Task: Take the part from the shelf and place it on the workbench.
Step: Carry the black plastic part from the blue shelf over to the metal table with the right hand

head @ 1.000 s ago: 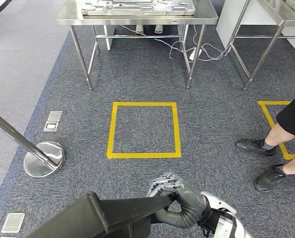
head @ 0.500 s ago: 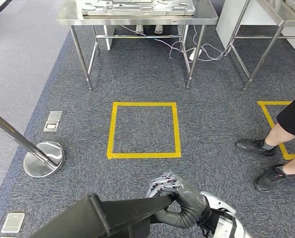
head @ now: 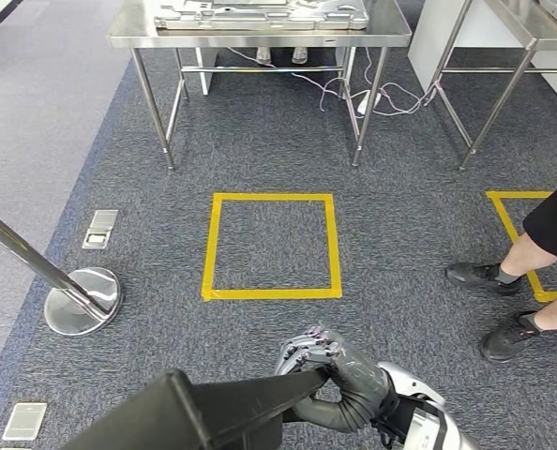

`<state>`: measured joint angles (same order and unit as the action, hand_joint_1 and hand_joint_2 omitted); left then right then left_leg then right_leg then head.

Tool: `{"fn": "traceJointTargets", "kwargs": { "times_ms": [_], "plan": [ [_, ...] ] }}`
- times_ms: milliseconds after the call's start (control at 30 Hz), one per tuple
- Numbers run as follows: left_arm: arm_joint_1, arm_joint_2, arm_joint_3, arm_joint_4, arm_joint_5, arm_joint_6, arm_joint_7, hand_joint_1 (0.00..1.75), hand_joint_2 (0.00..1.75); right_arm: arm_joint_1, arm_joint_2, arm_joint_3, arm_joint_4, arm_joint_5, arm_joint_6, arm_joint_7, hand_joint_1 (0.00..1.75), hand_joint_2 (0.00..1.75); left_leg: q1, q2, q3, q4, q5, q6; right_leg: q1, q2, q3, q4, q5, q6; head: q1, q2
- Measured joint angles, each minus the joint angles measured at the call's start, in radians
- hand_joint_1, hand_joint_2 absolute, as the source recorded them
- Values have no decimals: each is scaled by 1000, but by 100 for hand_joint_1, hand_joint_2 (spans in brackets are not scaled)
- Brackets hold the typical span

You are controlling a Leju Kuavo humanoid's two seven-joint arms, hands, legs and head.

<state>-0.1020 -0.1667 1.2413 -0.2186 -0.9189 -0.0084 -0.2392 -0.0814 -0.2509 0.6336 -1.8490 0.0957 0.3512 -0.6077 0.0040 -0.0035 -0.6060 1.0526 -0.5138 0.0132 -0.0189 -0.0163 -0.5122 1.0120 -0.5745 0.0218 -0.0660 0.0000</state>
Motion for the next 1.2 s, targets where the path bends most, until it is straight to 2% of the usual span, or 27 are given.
{"fn": "traceJointTargets", "kwargs": {
  "times_ms": [600,767,833,900,967,1000,1033,1067,1133,1167,1200],
  "plan": [
    [0,0,0,0,1,-2,-9,0,175,0,12,-6,0,0,17,0,175,175,0,0,0,0,0,0,0,0,0,0,0,0,0,0],
    [-1,1,0,0,1,-2,-10,0,175,-2,17,-6,-1,0,17,0,175,175,-7,0,0,3,-5,13,-7,-1,3,-6,2,12,0,0],
    [-1,0,0,0,1,-2,-10,0,175,-4,20,-7,-3,0,17,0,175,175,-4,0,12,-15,0,22,-8,0,8,-5,-3,18,0,0],
    [-3,0,0,0,2,-2,-10,0,175,-6,21,-8,-6,0,18,0,175,175,2,1,29,-34,6,31,-6,4,-14,51,-36,18,1,0],
    [-4,0,0,0,2,-2,-10,0,175,-5,21,-8,-5,0,18,0,175,175,2,2,36,-38,4,35,-6,8,-85,180,-90,16,1,0],
    [-4,0,0,0,2,-2,-10,0,175,-3,21,-8,-5,0,18,0,175,175,2,1,37,-38,2,35,-6,9,-121,237,-104,18,1,0],
    [-3,0,0,0,2,-2,-10,0,175,-2,21,-8,-4,0,19,0,175,175,2,0,40,-37,0,34,-7,10,-145,265,-100,20,1,0],
    [-1,0,0,0,2,-2,-10,0,175,-1,21,-8,-4,0,19,0,175,175,3,-1,44,-37,-4,31,-8,11,-149,254,-74,23,2,0],
    [0,0,0,0,2,-2,-10,0,175,-1,21,-8,-4,0,19,0,175,175,7,-4,56,-33,-16,19,-12,11,-108,139,10,28,2,0],
    [-1,1,0,0,2,-2,-10,0,175,-2,21,-8,-3,0,19,0,175,175,7,-5,60,-28,-24,10,-12,12,-84,79,38,28,2,0],
    [-2,1,0,0,2,-2,-10,0,175,-2,21,-8,-3,0,19,0,175,175,6,-6,61,-24,-30,3,-12,14,-69,40,51,25,2,0]
  ]
}}
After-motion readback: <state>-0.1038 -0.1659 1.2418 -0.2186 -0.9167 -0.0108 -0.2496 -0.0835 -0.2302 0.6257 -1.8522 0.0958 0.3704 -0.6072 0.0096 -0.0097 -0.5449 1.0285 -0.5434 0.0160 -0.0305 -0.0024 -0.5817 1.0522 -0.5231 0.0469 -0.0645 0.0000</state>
